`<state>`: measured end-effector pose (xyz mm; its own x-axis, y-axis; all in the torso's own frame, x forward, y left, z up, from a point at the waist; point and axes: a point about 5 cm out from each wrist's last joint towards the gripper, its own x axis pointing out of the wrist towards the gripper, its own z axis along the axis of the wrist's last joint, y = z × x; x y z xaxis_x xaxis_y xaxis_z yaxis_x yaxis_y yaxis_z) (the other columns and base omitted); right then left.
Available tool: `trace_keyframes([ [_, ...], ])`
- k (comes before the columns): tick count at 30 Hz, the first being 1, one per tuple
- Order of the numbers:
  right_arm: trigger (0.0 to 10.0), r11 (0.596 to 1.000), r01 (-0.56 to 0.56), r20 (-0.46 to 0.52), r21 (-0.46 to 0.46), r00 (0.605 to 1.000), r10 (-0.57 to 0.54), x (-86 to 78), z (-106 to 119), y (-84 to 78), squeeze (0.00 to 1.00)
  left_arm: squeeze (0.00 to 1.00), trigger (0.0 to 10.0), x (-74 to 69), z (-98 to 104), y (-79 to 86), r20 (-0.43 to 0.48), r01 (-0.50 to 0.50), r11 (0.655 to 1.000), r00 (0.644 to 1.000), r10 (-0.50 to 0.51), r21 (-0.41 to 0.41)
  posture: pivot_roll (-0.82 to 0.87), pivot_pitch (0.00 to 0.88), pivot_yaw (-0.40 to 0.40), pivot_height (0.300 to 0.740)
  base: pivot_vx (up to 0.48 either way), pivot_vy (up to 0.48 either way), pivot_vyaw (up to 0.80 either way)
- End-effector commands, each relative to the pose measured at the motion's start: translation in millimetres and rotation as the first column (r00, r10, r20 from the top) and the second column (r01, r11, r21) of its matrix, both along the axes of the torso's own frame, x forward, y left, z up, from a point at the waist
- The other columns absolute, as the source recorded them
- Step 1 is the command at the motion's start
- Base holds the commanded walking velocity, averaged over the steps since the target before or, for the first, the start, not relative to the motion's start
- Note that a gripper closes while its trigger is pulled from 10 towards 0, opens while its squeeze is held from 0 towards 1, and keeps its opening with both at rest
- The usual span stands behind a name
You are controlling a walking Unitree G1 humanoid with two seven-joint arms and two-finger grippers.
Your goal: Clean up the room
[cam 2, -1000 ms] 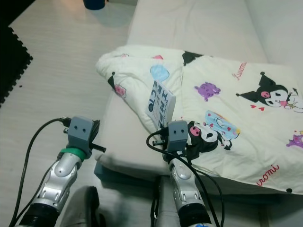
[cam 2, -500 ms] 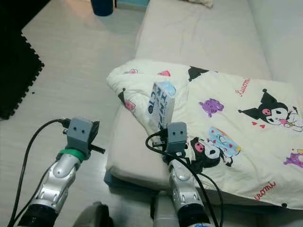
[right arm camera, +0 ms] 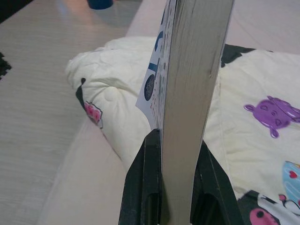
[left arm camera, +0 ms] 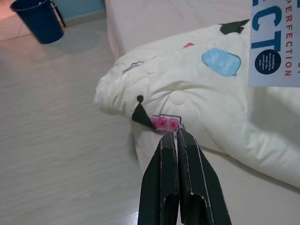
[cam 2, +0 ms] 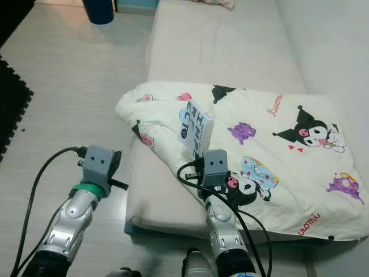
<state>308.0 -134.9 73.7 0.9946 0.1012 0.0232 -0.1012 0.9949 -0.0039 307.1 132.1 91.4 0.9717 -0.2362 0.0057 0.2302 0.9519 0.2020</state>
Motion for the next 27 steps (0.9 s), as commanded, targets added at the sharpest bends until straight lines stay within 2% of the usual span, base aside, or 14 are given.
trace_keyframes([
  [1,10.0,1.0,0.008,0.0,-0.001,1.0,-0.008,-4.5,-4.9,-1.9,0.0,0.0,10.0,-5.5,-9.3,-1.9,-0.029,0.019,1.0,0.999,-0.019,-0.004,0.02,0.156,0.011,0.74,0.0,0.0,0.0],
  [8,10.0,1.0,0.005,-0.018,0.024,1.0,-0.005,-6.3,-9.3,-0.9,0.0,0.0,10.0,-7.8,-12.8,-0.3,-0.042,0.013,1.0,0.999,-0.014,-0.018,0.02,0.155,0.013,0.74,0.0,0.0,0.0],
  [11,10.0,1.0,-0.004,-0.079,0.031,0.997,0.007,-10.4,-21.1,0.5,0.0,0.0,10.0,-10.0,-18.7,0.9,-0.051,0.007,1.0,0.999,-0.006,0.006,0.02,0.15,0.013,0.74,0.0,0.0,0.0],
  [16,10.0,1.0,0.011,-0.161,0.007,0.987,-0.009,-16.5,-37.9,-0.9,0.0,0.0,10.0,-17.6,-40.4,6.4,-0.148,-0.015,1.0,0.989,0.015,0.002,0.02,0.132,0.02,0.74,0.0,0.0,0.0],
  [27,10.0,0.999,0.042,-0.18,-0.013,0.983,-0.044,-19.9,-46.3,-5.2,0.0,0.0,10.0,-24.1,-57.9,9.8,-0.196,-0.028,0.998,0.98,0.039,0.058,0.02,0.128,0.023,0.74,0.0,0.0,0.0],
])
